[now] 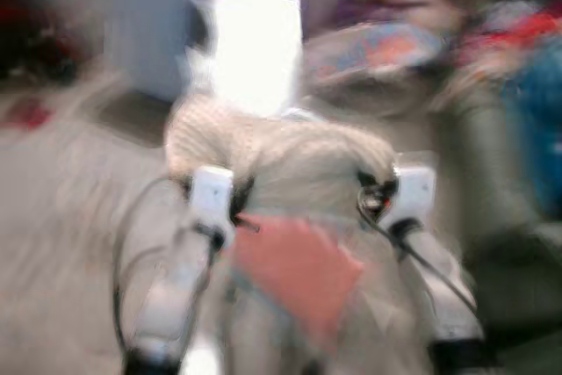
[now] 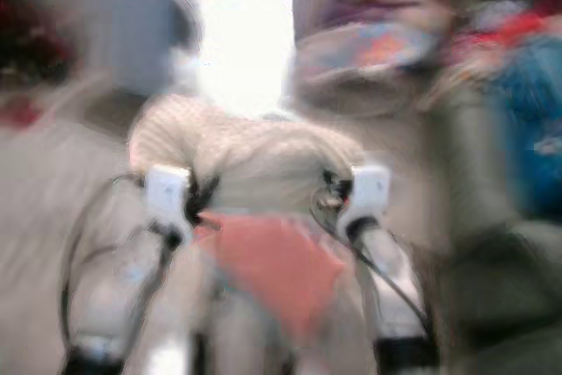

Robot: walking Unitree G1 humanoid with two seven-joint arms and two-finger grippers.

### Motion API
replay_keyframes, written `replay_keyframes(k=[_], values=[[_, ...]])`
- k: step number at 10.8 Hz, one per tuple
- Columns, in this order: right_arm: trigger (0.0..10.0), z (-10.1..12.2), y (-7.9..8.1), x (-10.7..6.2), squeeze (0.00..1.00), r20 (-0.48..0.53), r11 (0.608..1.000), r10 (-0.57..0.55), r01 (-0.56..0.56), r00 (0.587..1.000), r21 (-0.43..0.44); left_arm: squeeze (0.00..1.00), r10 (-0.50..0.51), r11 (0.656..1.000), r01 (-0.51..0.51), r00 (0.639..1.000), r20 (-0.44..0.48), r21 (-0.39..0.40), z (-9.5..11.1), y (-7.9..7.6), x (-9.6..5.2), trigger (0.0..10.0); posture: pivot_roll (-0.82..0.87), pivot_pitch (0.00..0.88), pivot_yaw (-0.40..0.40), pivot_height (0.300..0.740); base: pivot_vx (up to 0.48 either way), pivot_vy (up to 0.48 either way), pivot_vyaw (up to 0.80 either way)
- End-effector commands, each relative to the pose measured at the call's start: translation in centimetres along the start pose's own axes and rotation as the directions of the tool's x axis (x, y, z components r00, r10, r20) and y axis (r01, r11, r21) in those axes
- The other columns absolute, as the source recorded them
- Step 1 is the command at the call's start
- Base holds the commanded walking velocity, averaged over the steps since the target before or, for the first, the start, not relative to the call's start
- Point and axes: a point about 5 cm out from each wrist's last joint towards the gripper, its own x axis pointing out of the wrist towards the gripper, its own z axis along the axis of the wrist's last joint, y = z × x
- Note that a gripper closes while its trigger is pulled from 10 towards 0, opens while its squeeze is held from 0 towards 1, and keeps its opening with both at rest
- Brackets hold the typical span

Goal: Move the pillow to the sofa

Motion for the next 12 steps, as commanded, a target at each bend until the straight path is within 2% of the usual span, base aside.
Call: replay_keyframes(k=[1, 3, 4, 5, 6, 7, 8, 10, 11, 12], values=[[10.0, 0.8, -1.2, -0.1, 0.00, 0.032, 0.997, -0.076, 0.077, 0.997, -0.005, 0.00, 0.043, 0.999, -0.044, 0.999, 0.019, 0.028, 0.7, 1.4, 0.0, 10.0, -0.02, 0.087, -0.045, 0.740, 0.000, 0.465, 0.00], [10.0, 0.5, -2.0, 0.1, 0.00, 0.009, 0.987, -0.159, 0.159, 0.987, -0.006, 0.00, 0.039, 0.999, -0.040, 0.999, 0.017, 0.028, 0.7, 1.2, 0.0, 10.0, -0.02, 0.092, -0.044, 0.740, 0.000, 0.469, 0.00], [10.0, 0.2, -1.8, 0.2, 0.00, 0.002, 0.989, -0.147, 0.147, 0.989, 0.030, 0.00, 0.037, 0.999, -0.038, 0.999, 0.018, 0.034, 0.6, 1.2, 0.0, 10.0, -0.02, 0.093, -0.044, 0.740, 0.000, 0.469, 0.00], [10.0, 0.1, -2.0, 0.2, 0.00, -0.011, 0.982, -0.172, 0.171, 0.985, -0.081, 0.00, 0.026, 0.999, -0.027, 0.999, 0.029, 0.041, 0.7, 0.8, 0.1, 10.0, -0.02, 0.095, -0.046, 0.740, 0.000, 0.480, 0.00], [10.0, 0.0, -2.1, 0.4, 0.00, 0.002, 0.958, -0.241, 0.239, 0.970, -0.157, 0.00, 0.000, 0.999, -0.001, 0.999, 0.033, 0.038, 0.8, 0.4, 0.2, 10.0, -0.02, 0.098, -0.047, 0.740, 0.000, 0.480, 0.00], [10.0, -0.4, -1.7, 0.4, 0.00, -0.042, 0.975, -0.186, 0.179, 0.982, -0.130, 0.00, -0.008, 0.999, 0.006, 0.999, 0.036, 0.048, 0.7, 0.1, 0.1, 10.0, -0.02, 0.101, -0.049, 0.740, 0.000, 0.480, 0.00], [10.0, -0.4, -1.6, 0.2, 0.00, -0.038, 0.983, -0.163, 0.159, 0.986, -0.087, 0.00, -0.006, 0.999, 0.004, 0.999, 0.039, 0.053, 0.7, 0.0, 0.2, 10.0, -0.01, 0.100, -0.052, 0.740, 0.000, 0.000, 0.00], [10.0, -0.5, -2.0, 0.1, 0.00, -0.041, 0.982, -0.186, 0.184, 0.982, -0.048, 0.00, -0.005, 0.999, 0.003, 0.999, 0.037, 0.052, 0.9, 0.1, 0.2, 10.0, -0.02, 0.103, -0.058, 0.740, 0.000, 0.000, 0.00], [10.0, -0.5, -2.2, 0.1, 0.00, -0.048, 0.980, -0.195, 0.194, 0.980, -0.037, 0.00, -0.050, 0.999, 0.049, 0.998, 0.047, 0.022, 1.2, -0.1, 0.2, 10.0, -0.02, 0.104, -0.064, 0.740, 0.000, 0.000, 0.00], [10.0, -0.4, -2.3, 0.2, 0.00, -0.055, 0.980, -0.199, 0.198, 0.978, -0.030, 0.00, -0.043, 0.999, 0.042, 0.998, 0.054, 0.025, 1.4, 0.0, 0.3, 10.0, -0.02, 0.111, -0.068, 0.740, 0.000, 0.000, -0.53]])
